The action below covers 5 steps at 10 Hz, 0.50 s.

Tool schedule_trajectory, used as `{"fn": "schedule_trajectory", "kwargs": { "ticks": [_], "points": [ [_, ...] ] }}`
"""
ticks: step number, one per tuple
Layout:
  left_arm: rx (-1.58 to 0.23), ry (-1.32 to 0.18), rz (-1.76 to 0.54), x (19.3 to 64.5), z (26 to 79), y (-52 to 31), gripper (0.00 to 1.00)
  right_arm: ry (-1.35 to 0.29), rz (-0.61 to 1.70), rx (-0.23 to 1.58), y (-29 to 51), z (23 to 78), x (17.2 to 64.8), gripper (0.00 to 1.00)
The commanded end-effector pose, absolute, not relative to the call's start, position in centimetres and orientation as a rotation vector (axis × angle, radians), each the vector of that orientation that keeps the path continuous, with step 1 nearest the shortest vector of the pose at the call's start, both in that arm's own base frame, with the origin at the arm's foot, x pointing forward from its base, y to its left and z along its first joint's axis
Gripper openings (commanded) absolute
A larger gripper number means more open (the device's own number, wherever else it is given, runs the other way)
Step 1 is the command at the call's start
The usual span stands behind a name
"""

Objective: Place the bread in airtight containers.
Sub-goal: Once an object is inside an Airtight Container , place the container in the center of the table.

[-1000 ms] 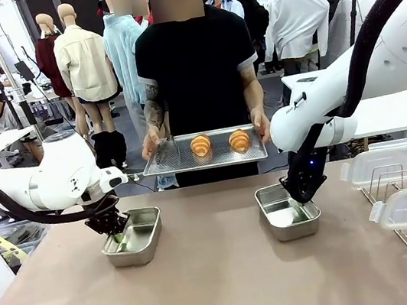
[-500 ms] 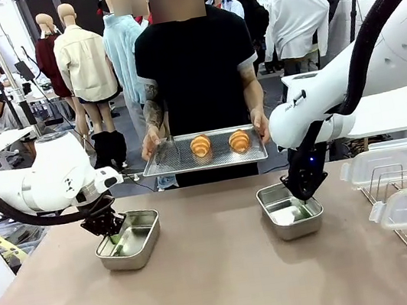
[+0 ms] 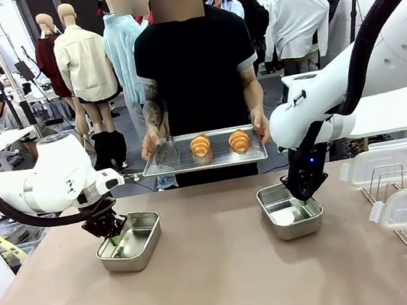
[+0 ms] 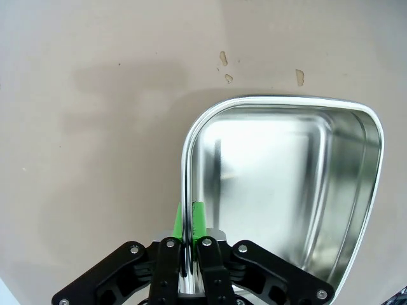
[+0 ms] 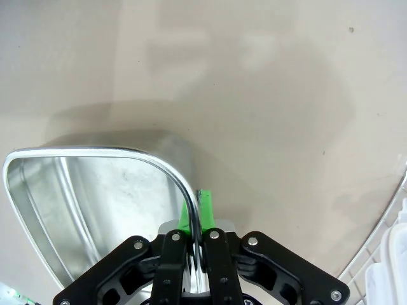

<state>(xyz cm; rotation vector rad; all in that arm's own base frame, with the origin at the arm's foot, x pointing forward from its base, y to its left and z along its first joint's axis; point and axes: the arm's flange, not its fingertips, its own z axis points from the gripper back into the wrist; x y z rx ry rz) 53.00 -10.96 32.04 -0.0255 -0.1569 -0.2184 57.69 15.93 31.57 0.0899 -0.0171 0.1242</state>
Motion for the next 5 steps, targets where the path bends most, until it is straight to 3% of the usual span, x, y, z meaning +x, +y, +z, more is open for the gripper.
{"fn": "schedule_trajectory", "kwargs": {
  "ticks": [1, 4, 5],
  "points": [
    [-0.021, -0.165, -0.224, 53.4, 32.3, -11.0, 0.0, -0.035, 0.112, 0.113, 15.8, 31.4, 57.5, 0.0],
    [-0.025, -0.157, -0.219, 53.0, 32.0, -11.0, 0.0, -0.017, 0.124, 0.09, 15.9, 31.6, 57.7, 0.0],
    [0.016, -0.176, -0.201, 52.0, 33.4, -12.6, 0.0, -0.069, 0.114, 0.116, 15.3, 33.4, 55.7, 0.0]
  ]
}}
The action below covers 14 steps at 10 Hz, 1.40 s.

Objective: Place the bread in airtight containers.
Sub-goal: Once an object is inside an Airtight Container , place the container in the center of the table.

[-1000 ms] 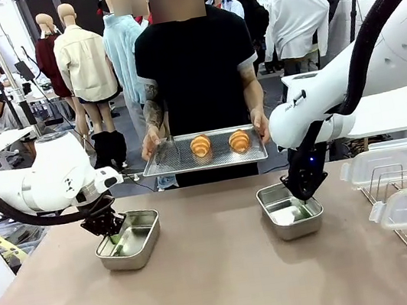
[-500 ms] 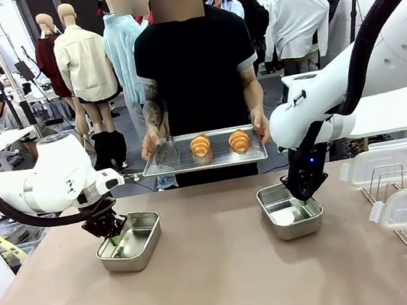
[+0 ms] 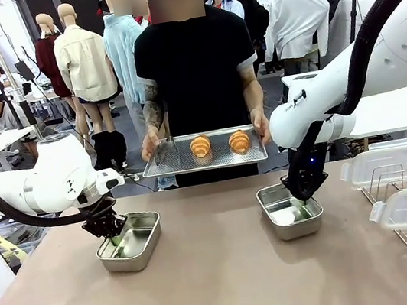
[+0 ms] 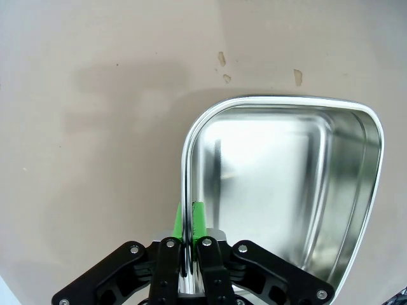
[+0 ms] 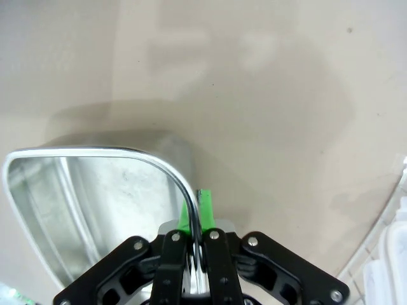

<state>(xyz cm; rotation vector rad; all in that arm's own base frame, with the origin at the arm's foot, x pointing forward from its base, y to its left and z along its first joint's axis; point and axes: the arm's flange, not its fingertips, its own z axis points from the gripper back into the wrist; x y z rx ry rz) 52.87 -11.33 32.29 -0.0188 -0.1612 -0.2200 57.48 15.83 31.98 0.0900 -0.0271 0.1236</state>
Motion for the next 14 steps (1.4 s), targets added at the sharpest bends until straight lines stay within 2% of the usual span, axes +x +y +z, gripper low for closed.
{"fn": "schedule_trajectory", "kwargs": {
  "ticks": [1, 4, 6, 8, 14],
  "points": [
    [-0.004, -0.189, -0.204, 51.2, 35.2, -13.2, 0.0, -0.08, 0.065, 0.13, 15.1, 35.2, 54.7, 0.0],
    [0.005, -0.224, -0.025, 49.7, 40.7, -14.7, 0.0, -0.076, -0.082, 0.179, 15.3, 40.7, 53.8, 0.0],
    [-0.05, -0.306, 0.049, 49.0, 43.8, -14.7, 0.0, -0.108, -0.139, 0.208, 14.6, 43.7, 53.8, 0.0],
    [-0.095, -0.312, 0.067, 49.0, 44.0, -15.0, 0.0, -0.083, -0.174, 0.165, 15.2, 43.2, 54.8, 0.0],
    [-0.061, -0.287, 0.025, 49.3, 44.5, -14.7, 0.0, -0.112, -0.124, 0.186, 14.6, 44.2, 53.8, 0.0]
  ]
}}
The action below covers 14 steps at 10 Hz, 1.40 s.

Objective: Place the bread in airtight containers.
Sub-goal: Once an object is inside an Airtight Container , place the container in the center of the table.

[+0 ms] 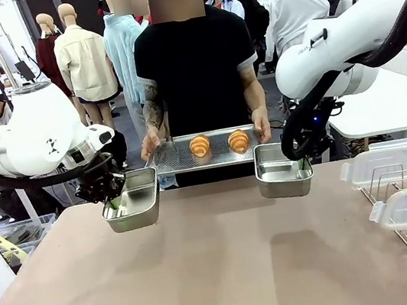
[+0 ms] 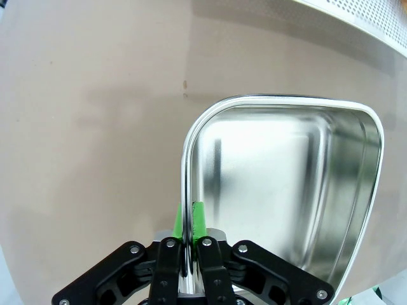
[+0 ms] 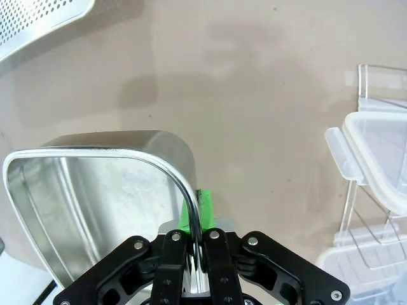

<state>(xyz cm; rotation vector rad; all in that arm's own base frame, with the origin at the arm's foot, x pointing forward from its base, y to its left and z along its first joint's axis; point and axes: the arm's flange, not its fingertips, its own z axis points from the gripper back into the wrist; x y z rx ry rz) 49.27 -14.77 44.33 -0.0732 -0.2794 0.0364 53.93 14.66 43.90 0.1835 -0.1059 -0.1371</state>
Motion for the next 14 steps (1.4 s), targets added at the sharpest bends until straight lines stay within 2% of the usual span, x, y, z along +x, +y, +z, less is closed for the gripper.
{"fn": "schedule_trajectory", "kwargs": {
  "ticks": [1, 14],
  "points": [
    [-0.061, -0.287, 0.025, 49.27, 44.54, -14.69, 0.0, -0.112, -0.124, 0.186, 14.58, 44.17, 53.79, 0.0],
    [-0.061, -0.287, 0.025, 49.27, 44.54, -14.69, 0.0, -0.112, -0.124, 0.186, 14.58, 44.17, 53.79, 0.0]
  ]
}}
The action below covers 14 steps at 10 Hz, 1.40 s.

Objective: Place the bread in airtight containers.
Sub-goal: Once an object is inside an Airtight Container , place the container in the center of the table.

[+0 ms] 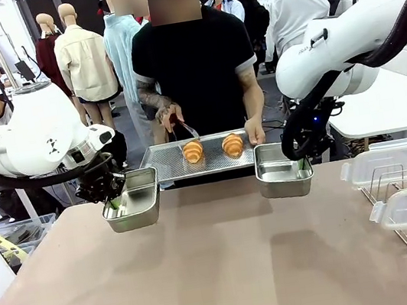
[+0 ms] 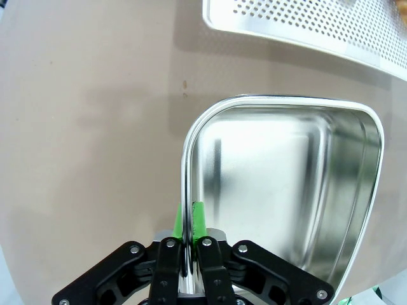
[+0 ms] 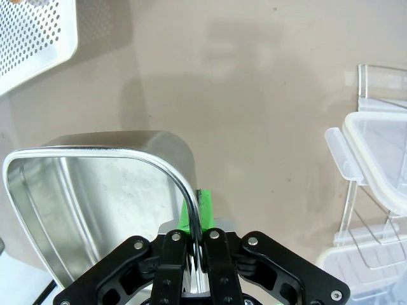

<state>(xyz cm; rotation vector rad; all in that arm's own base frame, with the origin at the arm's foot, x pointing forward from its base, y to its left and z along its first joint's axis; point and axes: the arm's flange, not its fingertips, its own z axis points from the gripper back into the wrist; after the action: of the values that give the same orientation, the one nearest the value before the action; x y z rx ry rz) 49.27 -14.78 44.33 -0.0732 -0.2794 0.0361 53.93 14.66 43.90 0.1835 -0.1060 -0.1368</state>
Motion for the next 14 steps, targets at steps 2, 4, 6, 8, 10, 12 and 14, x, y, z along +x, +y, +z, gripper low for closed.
{"fn": "schedule_trajectory", "kwargs": {
  "ticks": [2, 4, 6, 8, 10, 12, 14],
  "points": [
    [-0.061, -0.287, 0.025, 49.27, 44.54, -14.69, 0.0, -0.112, -0.124, 0.186, 14.58, 44.17, 53.79, 0.0],
    [-0.061, -0.287, 0.025, 49.27, 44.54, -14.69, 0.0, -0.112, -0.124, 0.186, 14.58, 44.17, 53.79, 0.0],
    [-0.061, -0.287, 0.025, 49.27, 44.54, -14.69, 0.0, -0.112, -0.124, 0.186, 14.58, 44.17, 53.79, 0.0],
    [-0.061, -0.287, 0.025, 49.27, 44.54, -14.69, 0.0, -0.112, -0.124, 0.186, 14.58, 44.17, 53.79, 0.0],
    [-0.061, -0.287, 0.025, 49.27, 44.54, -14.69, 0.0, -0.112, -0.124, 0.186, 14.58, 44.17, 53.79, 0.0],
    [-0.061, -0.287, 0.025, 49.27, 44.54, -14.69, 0.0, -0.112, -0.124, 0.186, 14.58, 44.17, 53.79, 0.0],
    [-0.061, -0.287, 0.025, 49.27, 44.54, -14.69, 0.0, -0.112, -0.124, 0.186, 14.58, 44.17, 53.79, 0.0]
  ]
}}
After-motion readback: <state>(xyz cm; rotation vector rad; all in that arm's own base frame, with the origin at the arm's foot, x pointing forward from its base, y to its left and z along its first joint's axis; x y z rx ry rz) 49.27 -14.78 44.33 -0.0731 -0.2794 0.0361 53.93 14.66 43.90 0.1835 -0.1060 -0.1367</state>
